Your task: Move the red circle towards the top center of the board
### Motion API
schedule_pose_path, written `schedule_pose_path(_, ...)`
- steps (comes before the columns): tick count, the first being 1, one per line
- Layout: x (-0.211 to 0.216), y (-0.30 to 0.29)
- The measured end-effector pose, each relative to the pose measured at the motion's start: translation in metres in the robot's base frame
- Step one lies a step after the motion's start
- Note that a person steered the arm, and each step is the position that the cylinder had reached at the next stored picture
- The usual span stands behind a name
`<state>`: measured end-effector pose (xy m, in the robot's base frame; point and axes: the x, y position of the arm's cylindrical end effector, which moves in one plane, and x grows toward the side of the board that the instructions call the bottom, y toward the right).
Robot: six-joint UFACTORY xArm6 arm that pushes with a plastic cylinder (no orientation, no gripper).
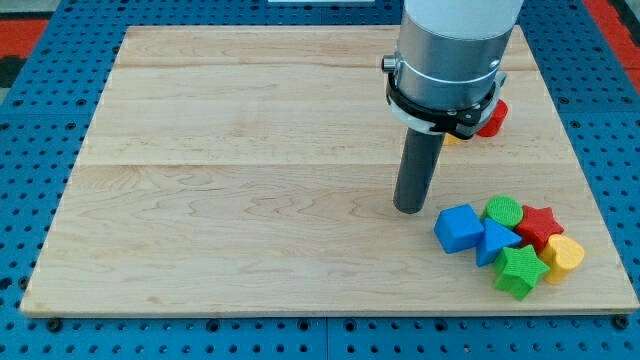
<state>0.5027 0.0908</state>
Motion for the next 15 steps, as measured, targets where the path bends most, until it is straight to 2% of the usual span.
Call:
schedule_pose_path(1,0.001,-0.001)
schedule_pose_path(2,-0.023,0.002)
schedule_pose_path(5,-0.067,0.129)
schedule_pose_path(6,-0.101,0.139)
schedule_pose_path(8,-0.142,0.055)
schedule_pose_path(9,-0.160,0.052)
schedule_pose_path(10,-0.160,0.101)
schedule_pose_path(11,-0.178,0.128)
schedule_pose_path(12,-0.196,0.097)
schedule_pose_path(13,-0.188,0.024)
schedule_pose_path(14,-0.201,-0.023)
schedule_pose_path(15,-0.236,-0.008)
